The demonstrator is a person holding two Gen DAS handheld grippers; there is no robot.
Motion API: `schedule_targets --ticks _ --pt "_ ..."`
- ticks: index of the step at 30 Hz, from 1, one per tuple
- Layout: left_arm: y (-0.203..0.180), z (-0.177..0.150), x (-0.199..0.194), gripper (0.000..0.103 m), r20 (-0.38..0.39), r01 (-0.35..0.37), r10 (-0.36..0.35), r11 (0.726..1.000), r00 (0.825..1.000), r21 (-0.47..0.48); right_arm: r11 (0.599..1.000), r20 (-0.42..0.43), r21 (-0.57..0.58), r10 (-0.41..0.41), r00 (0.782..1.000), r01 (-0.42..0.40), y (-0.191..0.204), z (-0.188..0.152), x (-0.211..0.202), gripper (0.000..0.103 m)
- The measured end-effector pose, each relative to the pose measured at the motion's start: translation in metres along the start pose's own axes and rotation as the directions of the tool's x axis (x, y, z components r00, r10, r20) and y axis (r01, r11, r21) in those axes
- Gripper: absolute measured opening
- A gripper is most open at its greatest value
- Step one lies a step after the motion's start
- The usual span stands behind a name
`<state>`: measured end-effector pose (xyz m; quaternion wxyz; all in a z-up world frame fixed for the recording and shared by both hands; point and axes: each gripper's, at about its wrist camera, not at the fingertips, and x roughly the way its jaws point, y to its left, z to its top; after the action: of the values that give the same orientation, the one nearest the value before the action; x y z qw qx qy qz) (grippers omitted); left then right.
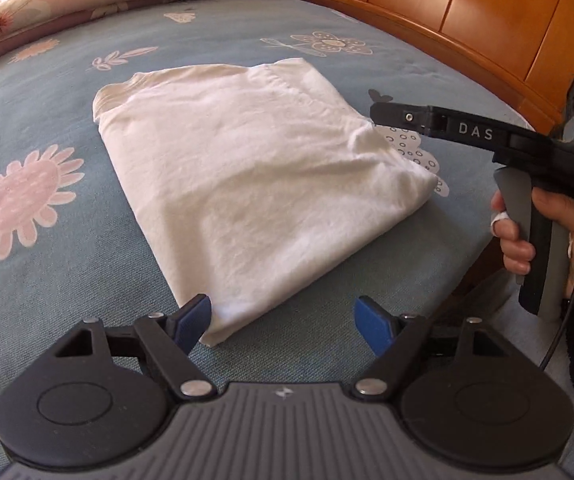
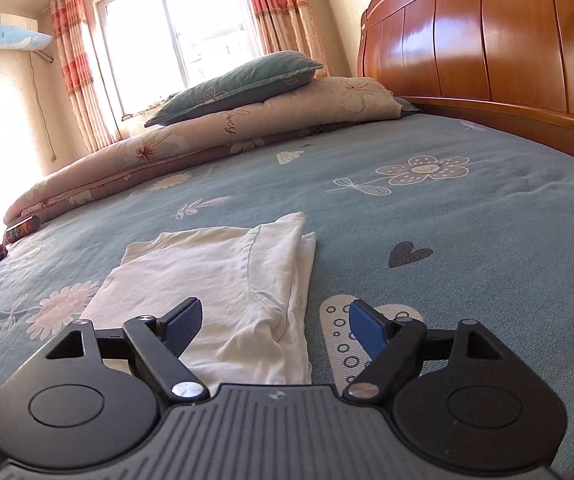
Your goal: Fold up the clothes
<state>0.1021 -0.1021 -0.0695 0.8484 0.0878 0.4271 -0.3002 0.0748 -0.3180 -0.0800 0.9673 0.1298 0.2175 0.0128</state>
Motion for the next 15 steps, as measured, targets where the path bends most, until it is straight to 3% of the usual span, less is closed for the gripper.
schedule_targets --ticks 5,8,11,15 --pt "0.017 0.026 -0.031 0.079 0.094 -0.043 0.043 0.999 0.995 -0.002 0.997 0.013 -0.058 0.043 0.999 -0.042 0.016 -0.018 -0.018 0.087" --pt "0.035 0.052 -0.037 0.079 0.120 -0.062 0.069 0.997 0.990 -0.055 0.976 0.019 -0.204 0.076 0.997 -0.070 0.040 -0.022 -0.019 0.090" --pt "0.039 0.077 -0.025 0.079 0.131 -0.063 0.070 0.996 0.989 -0.060 0.943 0.031 -0.325 0.085 0.996 -0.070 0.068 -0.027 -0.017 0.102" --pt "0.034 0.106 0.002 0.079 0.120 -0.035 0.042 0.997 0.992 -0.064 0.936 -0.030 -0.331 0.120 0.992 -0.123 0.090 -0.024 0.003 0.103"
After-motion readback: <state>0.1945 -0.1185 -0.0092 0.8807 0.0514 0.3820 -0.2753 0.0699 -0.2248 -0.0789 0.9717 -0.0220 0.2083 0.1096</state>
